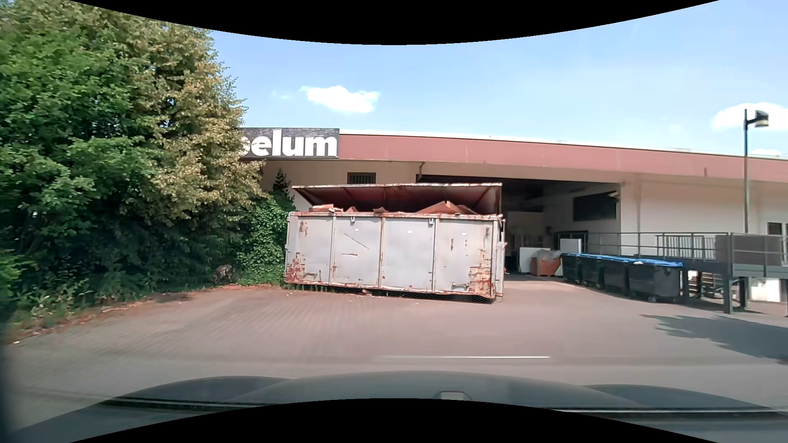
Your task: Follow the waypoints while adhering to traffic rules and regulations
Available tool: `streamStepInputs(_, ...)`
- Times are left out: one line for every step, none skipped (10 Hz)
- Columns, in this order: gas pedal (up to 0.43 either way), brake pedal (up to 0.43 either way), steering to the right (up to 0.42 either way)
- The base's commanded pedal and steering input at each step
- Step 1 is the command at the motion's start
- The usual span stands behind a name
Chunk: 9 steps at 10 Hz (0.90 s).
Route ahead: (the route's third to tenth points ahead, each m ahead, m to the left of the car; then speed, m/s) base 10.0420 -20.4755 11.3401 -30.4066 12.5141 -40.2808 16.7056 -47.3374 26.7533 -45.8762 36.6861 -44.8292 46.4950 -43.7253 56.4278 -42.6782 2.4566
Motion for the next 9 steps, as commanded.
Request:
streamStepInputs(0.028,0.0,0.48)
streamStepInputs(0.039,0.0,0.499)
streamStepInputs(0.067,0.0,0.511)
streamStepInputs(0.067,0.0,0.522)
streamStepInputs(0.067,0.0,0.537)
streamStepInputs(0.067,0.0,0.549)
streamStepInputs(0.067,0.0,0.555)
streamStepInputs(0.079,0.0,0.556)
streamStepInputs(0.087,0.0,0.556)
